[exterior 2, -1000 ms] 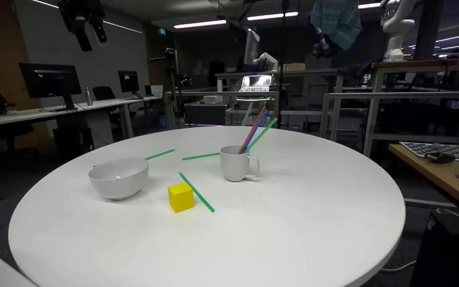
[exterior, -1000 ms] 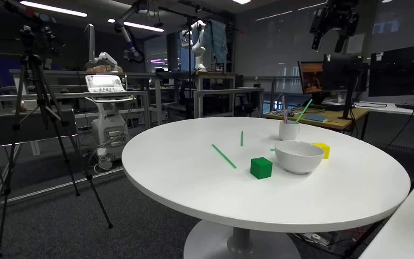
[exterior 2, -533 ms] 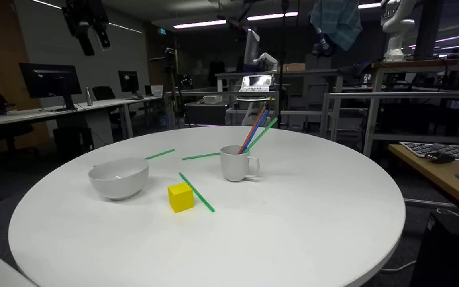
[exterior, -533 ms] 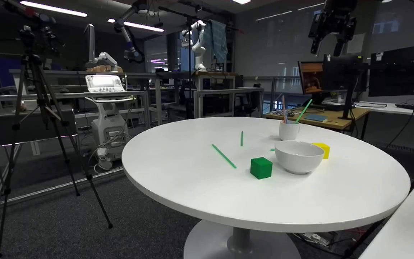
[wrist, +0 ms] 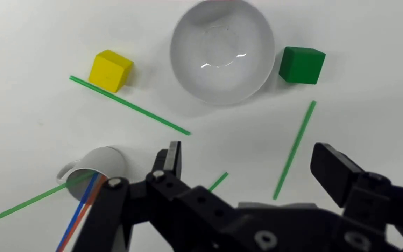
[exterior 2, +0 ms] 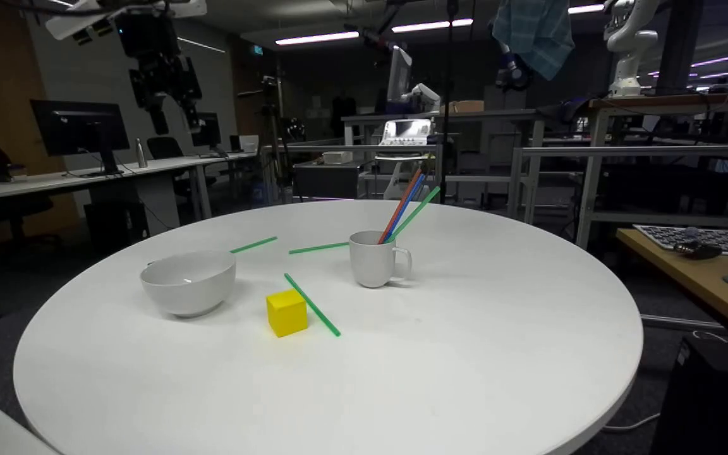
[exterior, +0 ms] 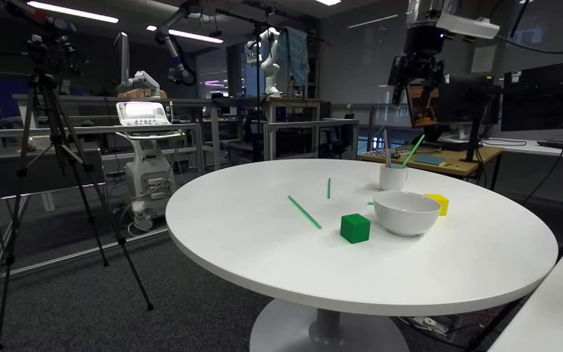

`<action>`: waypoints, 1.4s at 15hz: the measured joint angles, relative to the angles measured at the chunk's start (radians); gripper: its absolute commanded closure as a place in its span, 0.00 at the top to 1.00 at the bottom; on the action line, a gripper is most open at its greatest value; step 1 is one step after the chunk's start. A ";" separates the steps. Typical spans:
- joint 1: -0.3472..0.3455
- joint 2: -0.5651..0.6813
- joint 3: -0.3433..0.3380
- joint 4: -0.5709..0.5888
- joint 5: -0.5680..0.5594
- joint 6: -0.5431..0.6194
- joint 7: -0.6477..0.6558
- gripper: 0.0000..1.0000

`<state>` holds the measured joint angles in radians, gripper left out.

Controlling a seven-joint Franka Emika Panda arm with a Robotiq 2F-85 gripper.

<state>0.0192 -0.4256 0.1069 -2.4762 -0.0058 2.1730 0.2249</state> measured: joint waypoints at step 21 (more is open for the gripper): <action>0.053 0.325 0.000 0.109 0.040 0.059 -0.107 1.00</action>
<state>0.0719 -0.1006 0.1070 -2.3673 0.0343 2.2319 0.1174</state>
